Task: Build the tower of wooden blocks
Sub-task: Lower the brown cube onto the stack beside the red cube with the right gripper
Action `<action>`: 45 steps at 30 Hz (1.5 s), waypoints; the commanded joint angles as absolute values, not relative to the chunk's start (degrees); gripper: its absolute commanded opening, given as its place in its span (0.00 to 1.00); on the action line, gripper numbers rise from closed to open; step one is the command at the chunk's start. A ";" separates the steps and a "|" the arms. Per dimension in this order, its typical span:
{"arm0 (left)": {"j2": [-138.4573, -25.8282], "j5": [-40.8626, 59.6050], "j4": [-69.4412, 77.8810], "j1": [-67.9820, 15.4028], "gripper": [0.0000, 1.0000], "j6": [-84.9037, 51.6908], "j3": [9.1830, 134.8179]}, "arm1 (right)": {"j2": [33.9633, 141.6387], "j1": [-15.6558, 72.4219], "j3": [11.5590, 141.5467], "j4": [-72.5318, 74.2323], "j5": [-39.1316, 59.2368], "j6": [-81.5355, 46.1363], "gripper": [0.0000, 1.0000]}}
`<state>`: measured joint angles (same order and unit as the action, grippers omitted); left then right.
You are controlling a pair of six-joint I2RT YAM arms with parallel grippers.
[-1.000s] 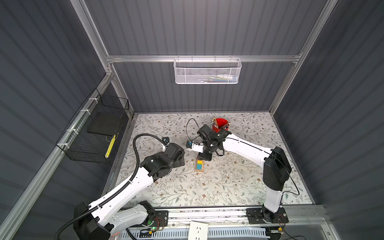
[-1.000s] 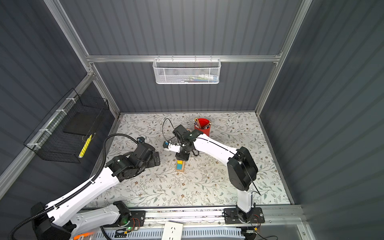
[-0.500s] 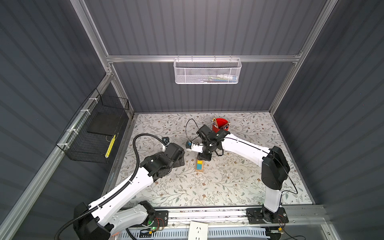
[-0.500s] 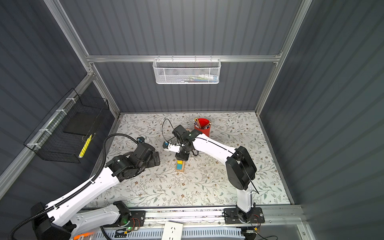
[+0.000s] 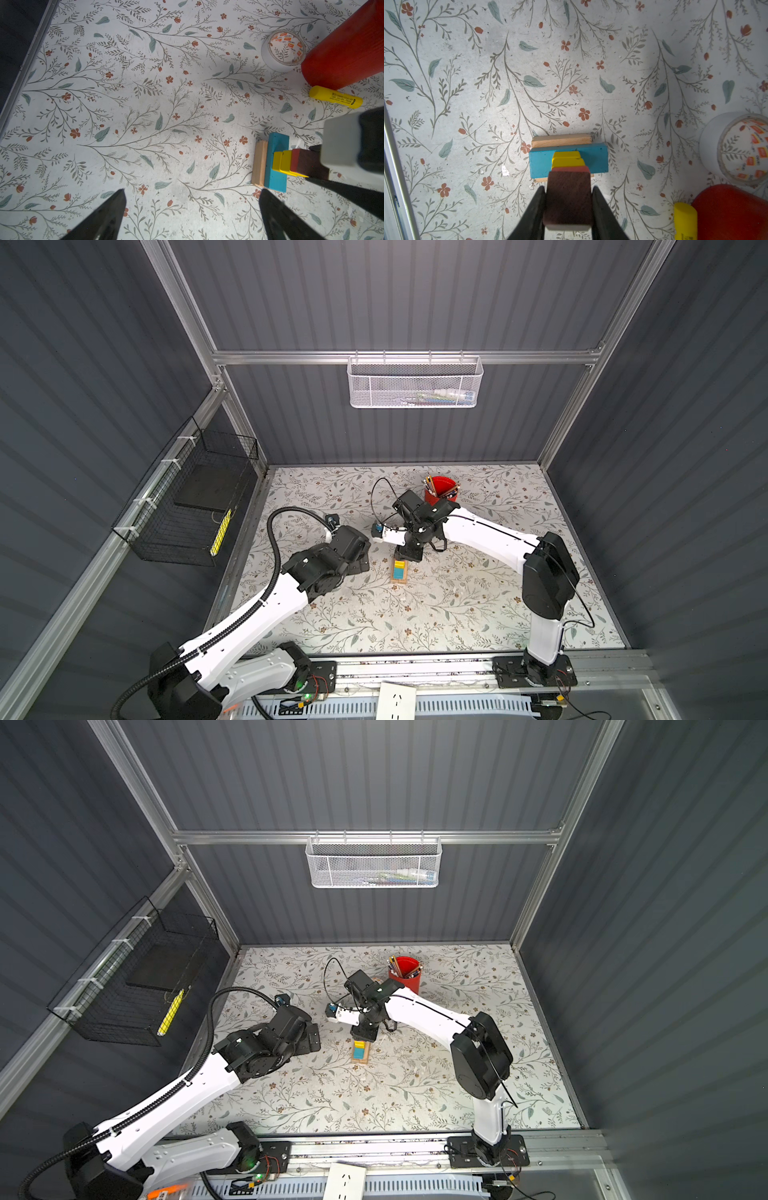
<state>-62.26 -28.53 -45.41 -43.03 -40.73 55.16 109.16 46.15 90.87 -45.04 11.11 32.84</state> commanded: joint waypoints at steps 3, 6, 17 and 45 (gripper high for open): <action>-62.39 -29.14 -46.58 -42.70 1.00 -40.70 55.80 | 109.90 46.23 92.59 -45.58 11.12 32.95 0.36; -62.41 -29.01 -46.58 -42.66 1.00 -40.72 55.89 | 109.70 46.23 92.98 -45.69 11.07 32.54 0.40; -62.01 -29.03 -46.63 -42.67 1.00 -40.73 55.63 | 108.36 46.10 92.08 -47.20 10.51 32.26 0.44; -62.31 -28.75 -46.41 -42.71 1.00 -40.66 55.70 | 109.73 45.86 93.23 -47.63 11.66 32.46 0.37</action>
